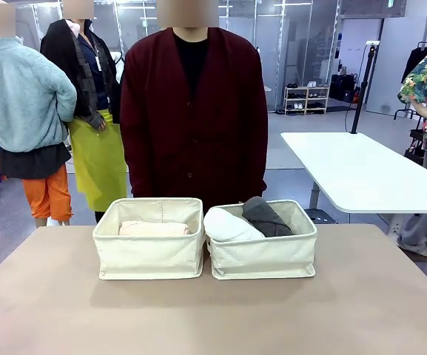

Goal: Divide the towels into two baskets.
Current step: Pick up one hotel-folded towel from the bottom of the table and place it in the Fabric basket indicated by the person.

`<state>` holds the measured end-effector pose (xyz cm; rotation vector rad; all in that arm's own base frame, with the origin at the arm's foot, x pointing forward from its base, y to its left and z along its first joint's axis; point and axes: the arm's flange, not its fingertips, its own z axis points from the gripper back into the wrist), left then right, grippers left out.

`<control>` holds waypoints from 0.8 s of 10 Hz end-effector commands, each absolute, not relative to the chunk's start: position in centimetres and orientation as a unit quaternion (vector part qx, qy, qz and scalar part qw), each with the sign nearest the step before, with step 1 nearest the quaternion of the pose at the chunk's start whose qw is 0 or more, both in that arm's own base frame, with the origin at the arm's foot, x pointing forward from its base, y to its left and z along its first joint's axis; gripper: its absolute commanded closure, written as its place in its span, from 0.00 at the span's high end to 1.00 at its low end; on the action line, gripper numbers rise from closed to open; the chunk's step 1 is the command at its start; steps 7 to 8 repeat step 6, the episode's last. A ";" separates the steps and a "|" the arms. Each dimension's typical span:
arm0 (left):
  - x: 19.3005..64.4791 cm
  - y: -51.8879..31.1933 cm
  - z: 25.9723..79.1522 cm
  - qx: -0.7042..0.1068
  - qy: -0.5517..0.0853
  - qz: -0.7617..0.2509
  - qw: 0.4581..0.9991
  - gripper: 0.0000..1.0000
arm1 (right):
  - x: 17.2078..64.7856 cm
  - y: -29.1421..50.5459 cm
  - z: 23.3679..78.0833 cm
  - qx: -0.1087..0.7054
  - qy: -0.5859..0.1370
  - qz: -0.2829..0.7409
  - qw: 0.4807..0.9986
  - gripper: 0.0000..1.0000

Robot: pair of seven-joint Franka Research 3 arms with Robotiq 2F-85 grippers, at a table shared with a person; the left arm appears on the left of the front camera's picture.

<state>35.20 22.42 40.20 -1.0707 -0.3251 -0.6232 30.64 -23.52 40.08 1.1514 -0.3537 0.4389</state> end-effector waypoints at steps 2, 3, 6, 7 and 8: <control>34.9 22.5 40.6 -0.497 -0.155 -0.295 0.802 1.00 | 30.4 -23.4 40.3 0.538 -0.170 0.209 0.799 1.00; 34.9 22.5 40.6 -0.497 -0.155 -0.295 0.802 1.00 | 30.4 -23.4 40.3 0.538 -0.170 0.209 0.799 1.00; 34.9 22.5 40.6 -0.497 -0.155 -0.295 0.802 1.00 | 30.4 -23.4 40.3 0.538 -0.170 0.209 0.799 1.00; 34.9 22.5 40.6 -0.497 -0.155 -0.295 0.802 1.00 | 30.4 -23.4 40.3 0.538 -0.170 0.209 0.799 1.00; 34.9 22.5 40.6 -0.497 -0.155 -0.295 0.802 1.00 | 30.4 -23.4 40.3 0.538 -0.170 0.209 0.799 1.00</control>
